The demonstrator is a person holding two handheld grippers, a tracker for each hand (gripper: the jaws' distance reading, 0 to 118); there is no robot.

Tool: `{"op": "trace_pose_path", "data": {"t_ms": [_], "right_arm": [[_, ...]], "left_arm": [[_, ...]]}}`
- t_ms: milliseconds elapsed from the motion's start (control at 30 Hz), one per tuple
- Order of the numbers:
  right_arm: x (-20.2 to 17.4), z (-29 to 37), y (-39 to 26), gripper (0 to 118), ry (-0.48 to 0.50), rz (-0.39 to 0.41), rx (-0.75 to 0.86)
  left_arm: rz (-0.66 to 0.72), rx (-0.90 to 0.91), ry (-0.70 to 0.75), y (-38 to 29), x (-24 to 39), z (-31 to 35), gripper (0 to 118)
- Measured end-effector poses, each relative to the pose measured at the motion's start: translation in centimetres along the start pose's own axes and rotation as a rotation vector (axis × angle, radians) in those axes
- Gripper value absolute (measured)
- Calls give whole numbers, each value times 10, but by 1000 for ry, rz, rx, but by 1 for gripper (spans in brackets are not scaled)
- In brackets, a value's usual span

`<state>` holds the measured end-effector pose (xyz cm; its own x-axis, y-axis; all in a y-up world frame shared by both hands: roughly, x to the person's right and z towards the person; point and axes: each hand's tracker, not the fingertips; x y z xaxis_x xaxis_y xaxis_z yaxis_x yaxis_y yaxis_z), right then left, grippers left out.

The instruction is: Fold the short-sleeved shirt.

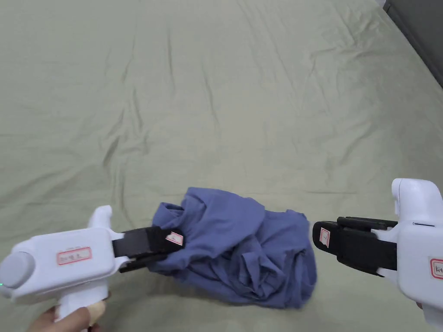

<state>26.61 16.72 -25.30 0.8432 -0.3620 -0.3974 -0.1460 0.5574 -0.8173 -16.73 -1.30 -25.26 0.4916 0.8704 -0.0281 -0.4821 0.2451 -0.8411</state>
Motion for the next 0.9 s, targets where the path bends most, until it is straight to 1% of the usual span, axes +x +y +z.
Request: {"op": "trace_pose_path", "data": {"t_ms": [100, 133, 167, 200, 267, 333, 400, 433, 500, 533, 600, 633, 700, 733, 767, 800, 867, 900], "right_arm": [[1, 2, 2, 5, -2, -4, 9], [2, 2, 2, 5, -3, -5, 10], [1, 1, 2, 5, -4, -3, 10], [1, 0, 2, 5, -8, 0, 9], [1, -7, 1, 5, -5, 0, -2], [0, -15, -1, 5, 6, -6, -16], [-3, -23, -4, 5, 9, -7, -37], [-8, -25, -4, 5, 10, -5, -45], [-12, -28, -6, 5, 17, -2, -60], [-8, -30, -8, 5, 19, -1, -64], [-4, -30, -12, 5, 19, -1, -68], [-3, -29, -12, 5, 17, -2, -69], [-2, -24, -12, 5, 13, -8, -66], [0, -22, -13, 5, 10, -11, -66], [2, -20, -14, 5, 7, -16, -65], [4, -19, -14, 5, 3, -19, -65], [8, -19, -16, 5, -5, -26, -65], [10, -19, -17, 5, -7, -31, -67]], "left_arm": [[-62, 69, 112, 18, 11, 52, 23], [-87, 92, 176, 24, 13, 66, 23], [-123, 100, 272, 27, 17, 80, 23], [-178, 103, 400, 34, 20, 91, 23], [-239, 78, 585, 36, 31, 96, 23], [-295, 44, 665, 40, 39, 87, 23], [-381, 25, 721, 32, 67, 58, 23], [-413, 26, 781, 26, 82, 40, 23], [-539, -11, 904, 10, 105, -10, 23], [-589, -47, 920, 1, 112, -31, 23], [-667, -103, 879, -22, 123, -81, 23], [-697, -130, 890, -33, 125, -102, 23], [-765, -184, 896, -52, 125, -134, 23], [-797, -177, 882, -58, 119, -143, 23], [-801, -171, 868, -65, 115, -152, 23], [-823, -166, 873, -68, 112, -157, 23], [-865, -161, 931, -71, 110, -152, 23], [-868, -145, 923, -70, 109, -148, 23]]}}
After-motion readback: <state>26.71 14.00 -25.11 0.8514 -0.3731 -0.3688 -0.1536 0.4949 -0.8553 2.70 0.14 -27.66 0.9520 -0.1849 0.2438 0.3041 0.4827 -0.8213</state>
